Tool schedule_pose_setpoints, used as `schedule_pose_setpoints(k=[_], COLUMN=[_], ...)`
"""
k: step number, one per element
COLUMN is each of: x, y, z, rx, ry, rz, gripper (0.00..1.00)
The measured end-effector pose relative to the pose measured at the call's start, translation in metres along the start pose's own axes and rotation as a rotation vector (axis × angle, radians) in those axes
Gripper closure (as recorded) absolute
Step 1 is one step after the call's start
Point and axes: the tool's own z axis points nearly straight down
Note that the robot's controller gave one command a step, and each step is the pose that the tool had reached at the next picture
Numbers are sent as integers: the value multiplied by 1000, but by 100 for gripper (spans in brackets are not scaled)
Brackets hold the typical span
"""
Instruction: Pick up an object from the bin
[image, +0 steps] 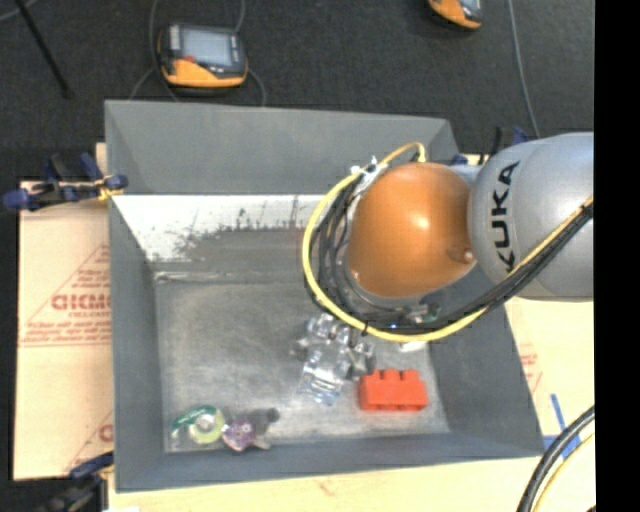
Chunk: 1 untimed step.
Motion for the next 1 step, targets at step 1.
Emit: schedule_pose_setpoints(k=[1], x=[-2], y=[6], z=[-40], rx=[-2], ry=[1], rz=[29], gripper=[100])
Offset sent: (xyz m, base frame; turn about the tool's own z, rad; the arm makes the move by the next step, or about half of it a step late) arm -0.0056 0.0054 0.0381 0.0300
